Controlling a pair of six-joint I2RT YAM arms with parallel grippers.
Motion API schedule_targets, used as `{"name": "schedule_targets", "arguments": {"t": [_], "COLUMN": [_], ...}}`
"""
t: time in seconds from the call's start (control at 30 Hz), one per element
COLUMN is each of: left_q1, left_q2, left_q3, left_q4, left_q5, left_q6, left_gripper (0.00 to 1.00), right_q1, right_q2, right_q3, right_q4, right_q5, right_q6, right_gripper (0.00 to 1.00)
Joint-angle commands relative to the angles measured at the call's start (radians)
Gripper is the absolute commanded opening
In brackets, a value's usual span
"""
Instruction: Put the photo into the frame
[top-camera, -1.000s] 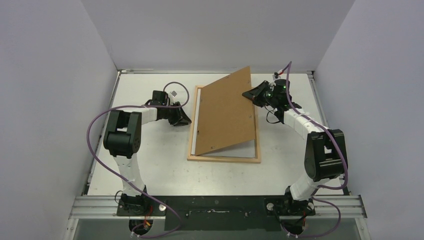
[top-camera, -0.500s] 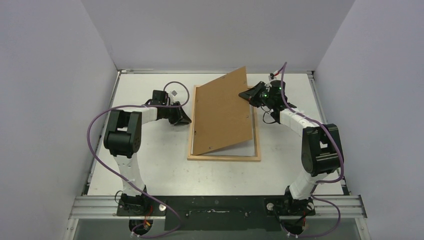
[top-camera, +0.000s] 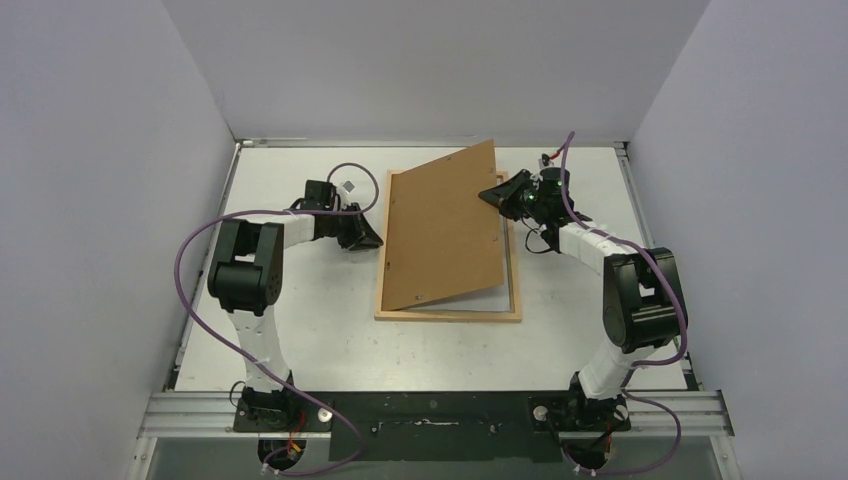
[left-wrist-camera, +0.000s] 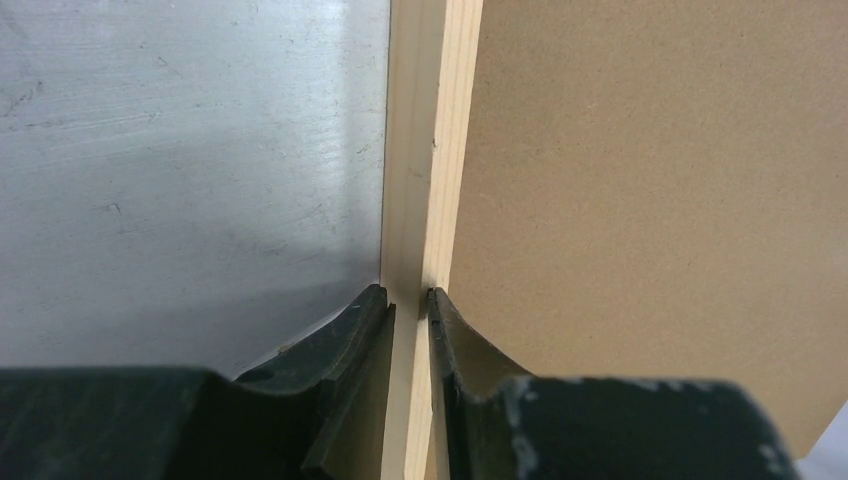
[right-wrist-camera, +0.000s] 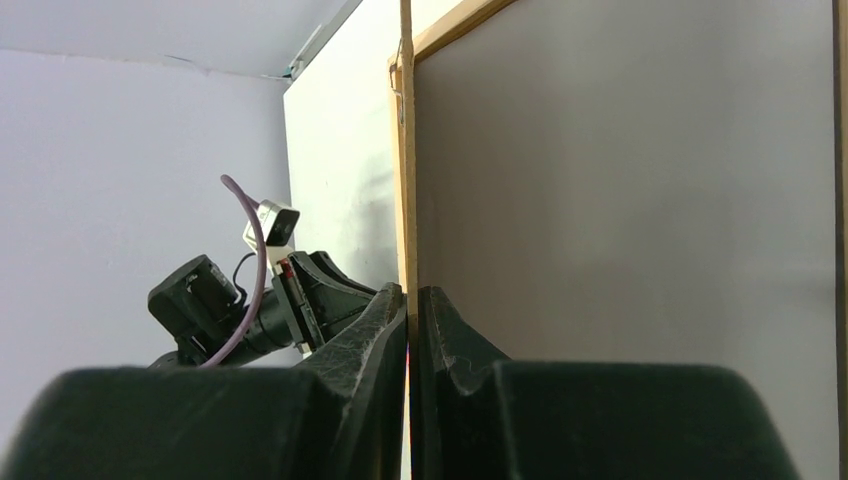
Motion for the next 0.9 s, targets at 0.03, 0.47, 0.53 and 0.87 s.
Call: {"name": "schedule_targets", "arguments": {"t": [0.03,0.47,0.53,0.87], "left_q1": [-0.008,-0.005,-0.002,0.011], "left_q2": [0.036,0.031,0.031,0.026], "left_q3": [0.026,0.043,0.046,0.054], "left_q4": [-0.002,-0.015,-0.016,-0.028], "left_q5": [-0.003,-0.009,-0.009,-0.009], "left_q6": [-0.001,0.005,0.006,0.011], "left_gripper": [0.18,0.18,0.18,0.18], "right_q1": [0.012,0.011,0.011,-0.008], "right_q2": [-0.011,0.016,0.022,0.055], "right_q3": [-0.003,0.104,0.123,0.272], "right_q4": [0.045,-0.221,-0.259,-0.555], "right_q5": [-0.001,-0.010,-0.005,0.069], "right_q6": [-0.005,-0.177,-0.197,-0.406], "right_gripper": [0.00,0.23,0.28,0.64]}}
